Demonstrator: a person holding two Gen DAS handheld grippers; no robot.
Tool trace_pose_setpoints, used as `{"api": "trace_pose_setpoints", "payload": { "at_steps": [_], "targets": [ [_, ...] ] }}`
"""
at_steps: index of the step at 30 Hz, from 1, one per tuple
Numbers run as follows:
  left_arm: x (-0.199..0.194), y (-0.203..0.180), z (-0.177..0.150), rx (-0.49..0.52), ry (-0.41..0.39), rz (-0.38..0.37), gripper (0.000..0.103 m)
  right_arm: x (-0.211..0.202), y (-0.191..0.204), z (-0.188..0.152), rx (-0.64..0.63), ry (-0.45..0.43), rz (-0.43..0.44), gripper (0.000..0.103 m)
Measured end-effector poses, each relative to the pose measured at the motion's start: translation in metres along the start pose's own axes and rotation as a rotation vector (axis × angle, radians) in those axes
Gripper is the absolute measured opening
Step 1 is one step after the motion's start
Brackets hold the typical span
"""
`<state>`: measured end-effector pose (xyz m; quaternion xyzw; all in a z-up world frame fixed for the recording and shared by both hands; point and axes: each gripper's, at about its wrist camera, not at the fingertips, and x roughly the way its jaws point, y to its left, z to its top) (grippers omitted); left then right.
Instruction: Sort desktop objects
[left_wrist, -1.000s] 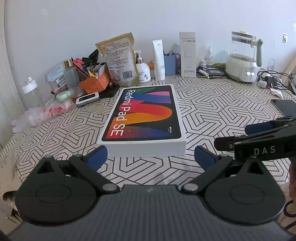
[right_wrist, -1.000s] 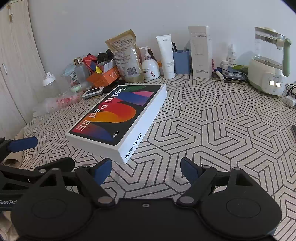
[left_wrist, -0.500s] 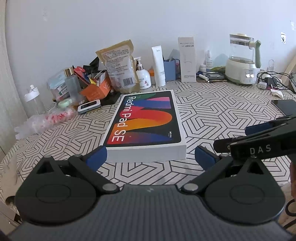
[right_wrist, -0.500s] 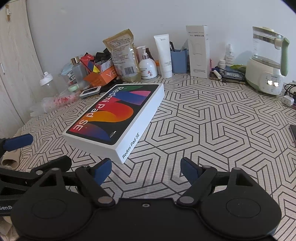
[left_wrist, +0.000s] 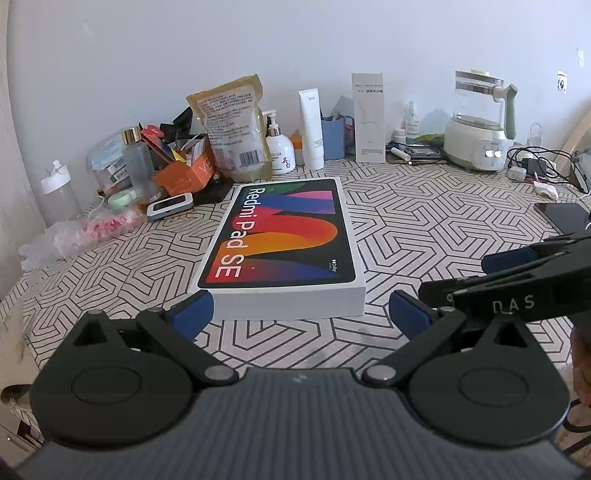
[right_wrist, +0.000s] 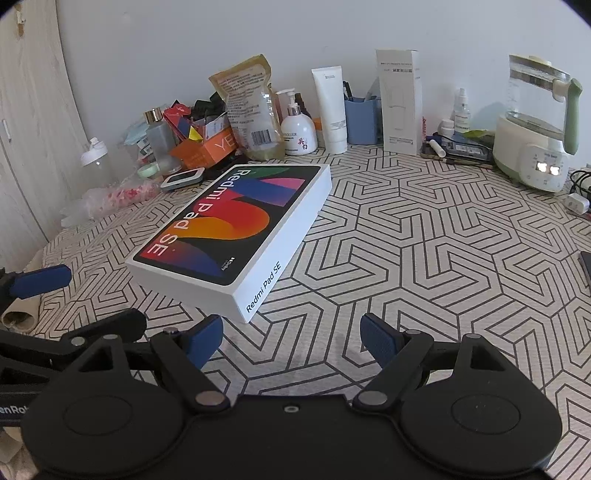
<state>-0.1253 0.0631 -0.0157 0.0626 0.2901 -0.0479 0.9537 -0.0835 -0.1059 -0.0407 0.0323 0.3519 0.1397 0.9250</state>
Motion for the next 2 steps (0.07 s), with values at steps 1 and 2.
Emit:
{"api": "trace_pose_setpoints", "payload": {
  "at_steps": [1, 2],
  "targets": [
    [0.0001, -0.0007, -0.0002, 0.000, 0.000, 0.002, 0.103, 0.0002, 0.0000, 0.0000, -0.001, 0.001, -0.002, 0.086],
    [0.0004, -0.0010, -0.0001, 0.000, 0.003, 0.003, 0.103, 0.0002, 0.0000, 0.0000, -0.002, 0.002, -0.005, 0.086]
  ]
}}
